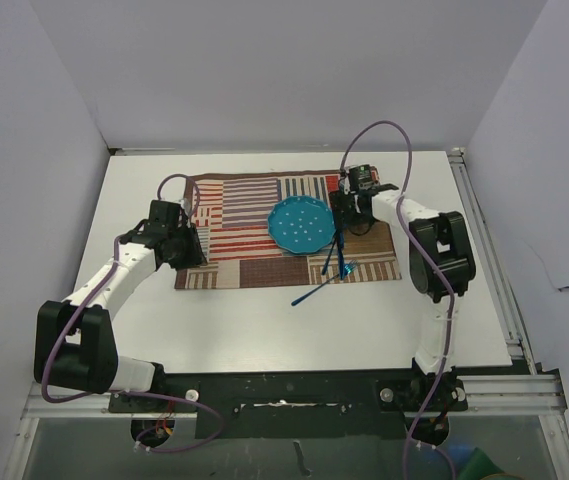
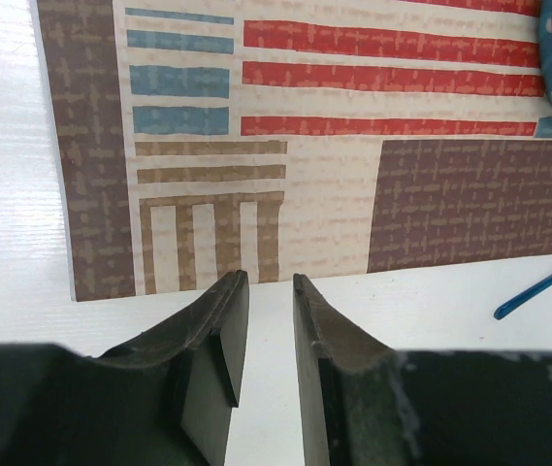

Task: Set the dinner table for one person
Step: Place the spoon on the napkin.

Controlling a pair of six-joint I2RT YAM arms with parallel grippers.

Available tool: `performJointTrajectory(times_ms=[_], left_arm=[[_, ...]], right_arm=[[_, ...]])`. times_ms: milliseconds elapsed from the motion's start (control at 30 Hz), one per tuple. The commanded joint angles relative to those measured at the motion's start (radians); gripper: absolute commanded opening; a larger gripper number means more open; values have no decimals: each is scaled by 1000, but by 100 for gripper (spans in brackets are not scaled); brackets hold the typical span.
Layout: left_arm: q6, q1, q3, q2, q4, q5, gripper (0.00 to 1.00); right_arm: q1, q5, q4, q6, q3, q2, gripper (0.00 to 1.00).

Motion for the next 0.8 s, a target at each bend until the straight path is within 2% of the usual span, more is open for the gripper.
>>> performJointTrajectory(times_ms=[0, 433, 567, 667, 767], left_arm=[[18, -3, 7, -19, 40, 0, 25], [18, -3, 7, -14, 37, -5, 25], [20, -3, 7, -14, 38, 5, 25], [34, -19, 7, -8, 57, 64, 25], [45, -97, 17, 6, 85, 148, 25]], right_arm=[[24, -39, -17, 26, -24, -118, 70], [157, 26, -120, 43, -87, -343, 70], [180, 46, -127, 89, -184, -424, 69], [184, 63, -120, 109, -280, -492, 69], [184, 73, -112, 126, -360, -553, 69]])
